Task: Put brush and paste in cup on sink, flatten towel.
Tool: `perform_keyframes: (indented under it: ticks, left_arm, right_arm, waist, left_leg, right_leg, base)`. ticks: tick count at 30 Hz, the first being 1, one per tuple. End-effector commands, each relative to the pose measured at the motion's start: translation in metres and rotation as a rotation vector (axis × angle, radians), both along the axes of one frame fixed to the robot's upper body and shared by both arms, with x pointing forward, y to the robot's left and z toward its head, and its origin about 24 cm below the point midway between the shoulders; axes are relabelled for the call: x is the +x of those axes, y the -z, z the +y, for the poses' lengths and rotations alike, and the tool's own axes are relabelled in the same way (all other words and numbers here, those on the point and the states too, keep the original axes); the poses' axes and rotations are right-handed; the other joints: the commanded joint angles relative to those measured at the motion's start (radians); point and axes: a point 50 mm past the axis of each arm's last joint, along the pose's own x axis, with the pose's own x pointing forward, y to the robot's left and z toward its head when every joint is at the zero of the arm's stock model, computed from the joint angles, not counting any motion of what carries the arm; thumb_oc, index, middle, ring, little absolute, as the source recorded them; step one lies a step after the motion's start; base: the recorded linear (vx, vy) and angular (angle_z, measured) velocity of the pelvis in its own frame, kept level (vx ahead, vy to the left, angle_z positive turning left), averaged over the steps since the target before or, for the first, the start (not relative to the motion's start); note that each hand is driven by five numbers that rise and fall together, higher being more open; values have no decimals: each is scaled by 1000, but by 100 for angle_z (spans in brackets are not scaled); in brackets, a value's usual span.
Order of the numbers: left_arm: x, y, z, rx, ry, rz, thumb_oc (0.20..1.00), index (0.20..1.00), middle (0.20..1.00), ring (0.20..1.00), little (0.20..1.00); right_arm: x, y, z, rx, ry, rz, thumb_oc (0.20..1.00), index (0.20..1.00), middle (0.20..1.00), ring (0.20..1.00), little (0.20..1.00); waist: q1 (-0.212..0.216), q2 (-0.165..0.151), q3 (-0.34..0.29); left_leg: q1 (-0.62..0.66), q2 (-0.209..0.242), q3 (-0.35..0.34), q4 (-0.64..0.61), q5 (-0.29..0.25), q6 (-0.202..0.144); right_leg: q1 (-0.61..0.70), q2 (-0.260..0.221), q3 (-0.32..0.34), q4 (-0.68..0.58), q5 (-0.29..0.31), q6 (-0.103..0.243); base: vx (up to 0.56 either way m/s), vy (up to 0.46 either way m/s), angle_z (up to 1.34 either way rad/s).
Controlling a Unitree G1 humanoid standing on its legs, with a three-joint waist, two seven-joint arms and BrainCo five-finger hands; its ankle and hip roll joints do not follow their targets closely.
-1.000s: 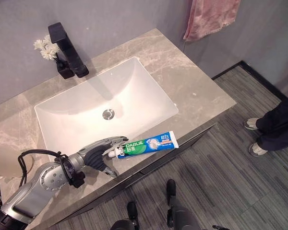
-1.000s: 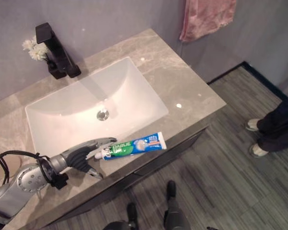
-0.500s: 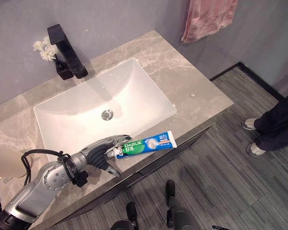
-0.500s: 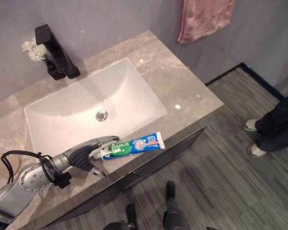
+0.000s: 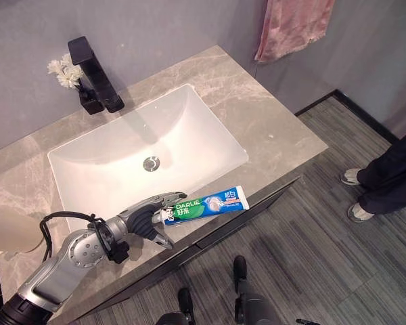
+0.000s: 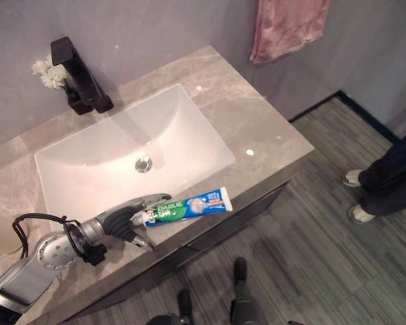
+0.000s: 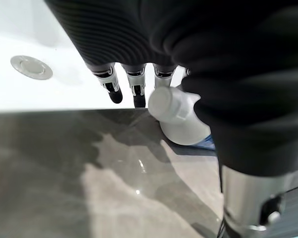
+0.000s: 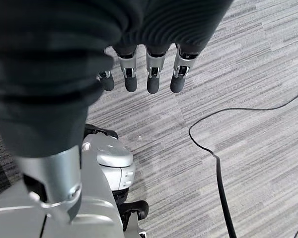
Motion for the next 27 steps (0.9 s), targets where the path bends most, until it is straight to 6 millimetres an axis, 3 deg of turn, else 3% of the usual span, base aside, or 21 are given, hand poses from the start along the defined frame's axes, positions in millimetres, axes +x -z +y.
perform_keyframes:
  ticks: [1,3,18,27]
  left_arm:
    - [-5,3,-10,-12,52,3,536,536,536,536,536]
    - [-5,5,-12,-20,55,13,200,200,200,200,200]
    - [-3,5,-19,-25,84,7,200,200,200,200,200]
    - [1,-6,-27,-30,120,-77,200,200,200,200,200]
  right_arm:
    - [1,2,8,12,-2,6,1000,1000,1000,1000,1000]
    - [0,3,8,13,1,6,1000,1000,1000,1000,1000]
    - [-1,5,14,16,-2,13,1000,1000,1000,1000,1000]
    - [-14,8,19,32,63,32,1000,1000,1000,1000,1000]
  waist:
    - [-17,-4,-13]
    - [-17,-4,-16]
    - [-18,-15,-27]
    - [-7,-72,-86]
  left_leg:
    - [-146,76,-87,8,51,-14]
    - [-144,78,-85,9,51,-14]
    - [-137,81,-93,7,47,-14]
    - [-77,93,-107,1,24,-17]
  right_leg:
    - [59,-44,45,9,-146,63]
    - [60,-42,47,9,-147,62]
    - [72,-39,37,8,-153,62]
    - [148,-34,5,7,-170,68]
  base:
    - [0,0,0]
    - [0,0,0]
    - [0,0,0]
    - [46,5,1]
